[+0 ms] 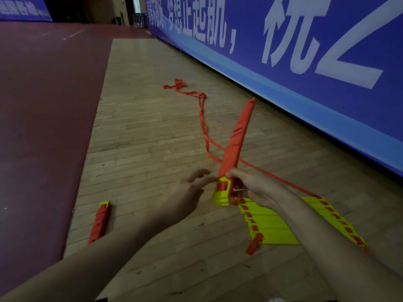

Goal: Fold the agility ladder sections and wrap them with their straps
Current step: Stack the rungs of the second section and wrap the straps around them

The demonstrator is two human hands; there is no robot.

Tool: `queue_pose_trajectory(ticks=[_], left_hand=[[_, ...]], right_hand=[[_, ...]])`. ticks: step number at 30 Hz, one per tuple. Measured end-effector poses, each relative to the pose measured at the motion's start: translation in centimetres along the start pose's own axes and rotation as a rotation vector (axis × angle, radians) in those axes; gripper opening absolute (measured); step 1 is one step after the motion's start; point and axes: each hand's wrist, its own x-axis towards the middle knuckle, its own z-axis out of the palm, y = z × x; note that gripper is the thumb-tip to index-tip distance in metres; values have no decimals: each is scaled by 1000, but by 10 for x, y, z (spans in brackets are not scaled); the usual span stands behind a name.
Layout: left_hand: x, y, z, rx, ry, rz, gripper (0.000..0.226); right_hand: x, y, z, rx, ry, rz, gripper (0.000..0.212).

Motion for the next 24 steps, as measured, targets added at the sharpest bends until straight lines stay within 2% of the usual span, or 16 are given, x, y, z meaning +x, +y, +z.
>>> queue_pose_trajectory(ticks=[3,5,7,9,12,15,20,22,24], left_hand=[[5,-6,-7,37,138,30,55],[10,-12,-9,202,165,107,74],[14,-18,-11,421,99,170,90],[12,-20,-13,540,46,201,83],[7,-30,-16,579,77,226,55],[2,-36,-19,484,74,199,47],[-9,-23,-28,74,-192,67,43],[-9,-19,-32,-102,-201,-29,37],[-5,-15,-35,-215,-214,-173,35]], right_hand=[[-6,-2,-7,-194,-111,-13,24],[-9,0,-11,-225,-199,-24,24],[-10,4,-13,-237,-293,-14,22],[-11,6,-13,-255,-393,6,9],[-12,5,-15,-146,-476,19,27],[-15,-5,-16,-7,-423,-4,22],[-21,-11,-16,165,-453,-5,21],[-20,-11,-17,352,-496,32,42],[-15,-9,-15,516,-536,-27,62]])
